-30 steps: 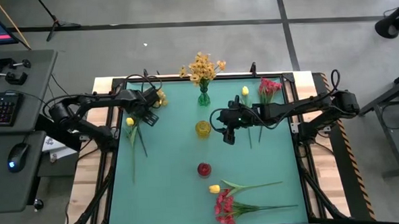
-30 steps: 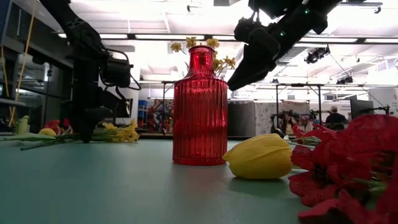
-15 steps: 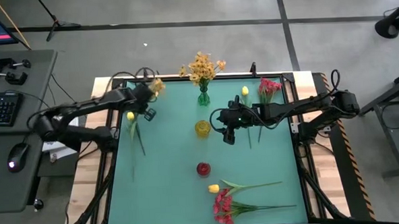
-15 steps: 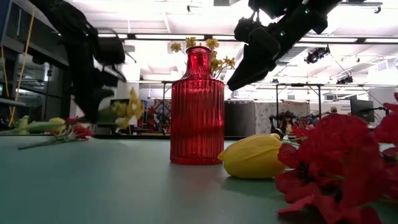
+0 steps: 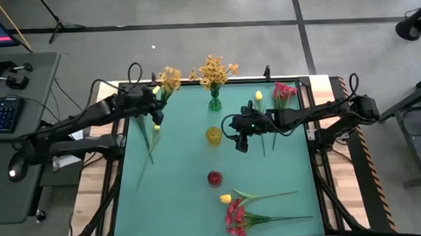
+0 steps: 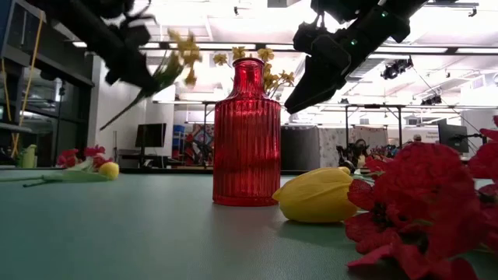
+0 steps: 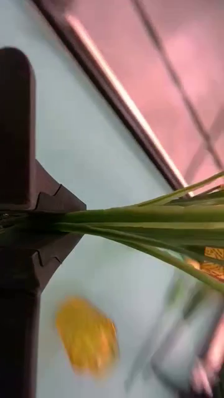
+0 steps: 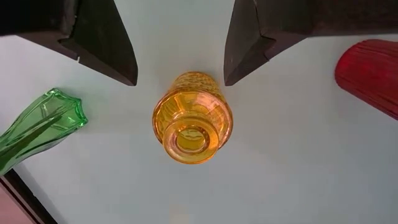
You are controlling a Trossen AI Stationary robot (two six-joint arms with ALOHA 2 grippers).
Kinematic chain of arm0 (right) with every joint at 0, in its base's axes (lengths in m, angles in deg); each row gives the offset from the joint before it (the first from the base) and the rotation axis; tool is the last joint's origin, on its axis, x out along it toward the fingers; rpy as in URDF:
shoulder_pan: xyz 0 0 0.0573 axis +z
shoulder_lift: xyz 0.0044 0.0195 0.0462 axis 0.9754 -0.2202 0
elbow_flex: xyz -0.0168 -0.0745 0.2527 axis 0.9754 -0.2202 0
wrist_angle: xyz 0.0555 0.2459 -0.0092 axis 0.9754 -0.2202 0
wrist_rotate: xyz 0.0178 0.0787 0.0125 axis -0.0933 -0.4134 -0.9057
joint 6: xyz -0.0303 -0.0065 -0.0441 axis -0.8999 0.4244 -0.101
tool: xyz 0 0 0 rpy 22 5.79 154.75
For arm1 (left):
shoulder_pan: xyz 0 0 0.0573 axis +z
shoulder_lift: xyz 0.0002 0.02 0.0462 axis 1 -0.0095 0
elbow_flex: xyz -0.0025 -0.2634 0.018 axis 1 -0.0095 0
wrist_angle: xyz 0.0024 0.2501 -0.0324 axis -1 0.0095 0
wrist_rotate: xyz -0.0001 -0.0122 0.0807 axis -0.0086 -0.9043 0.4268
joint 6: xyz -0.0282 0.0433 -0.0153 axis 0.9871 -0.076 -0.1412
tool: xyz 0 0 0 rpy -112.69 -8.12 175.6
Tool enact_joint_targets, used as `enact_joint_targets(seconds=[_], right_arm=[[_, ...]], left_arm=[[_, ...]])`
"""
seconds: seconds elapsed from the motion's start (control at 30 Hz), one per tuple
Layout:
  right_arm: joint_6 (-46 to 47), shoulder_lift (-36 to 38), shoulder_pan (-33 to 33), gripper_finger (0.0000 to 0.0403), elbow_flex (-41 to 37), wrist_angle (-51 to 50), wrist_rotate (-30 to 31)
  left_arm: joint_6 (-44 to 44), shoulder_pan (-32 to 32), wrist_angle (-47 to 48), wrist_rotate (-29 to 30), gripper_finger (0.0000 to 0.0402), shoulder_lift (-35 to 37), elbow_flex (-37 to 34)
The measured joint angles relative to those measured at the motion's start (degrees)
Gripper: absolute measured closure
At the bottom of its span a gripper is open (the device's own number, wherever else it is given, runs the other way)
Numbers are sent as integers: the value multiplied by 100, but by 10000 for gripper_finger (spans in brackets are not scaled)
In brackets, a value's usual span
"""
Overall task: Sort flowers into vase by color
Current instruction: Put the yellow flowers into the green vase
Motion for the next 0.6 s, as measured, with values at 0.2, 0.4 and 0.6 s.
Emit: enact_joint_targets(seconds=[0.2,0.4,0.6], right_arm=[[0,0,0,174,0,-258,-16],[140,0,3,174,0,-669,-29],[120,12,3,174,0,-650,129]], left_arm=[[-460,-682,-1327,-1131,398,318,-445],[-518,-1577,-3608,-1640,398,305,-1266],[-1431,-2179,-5979,-1497,398,-49,-1594]])
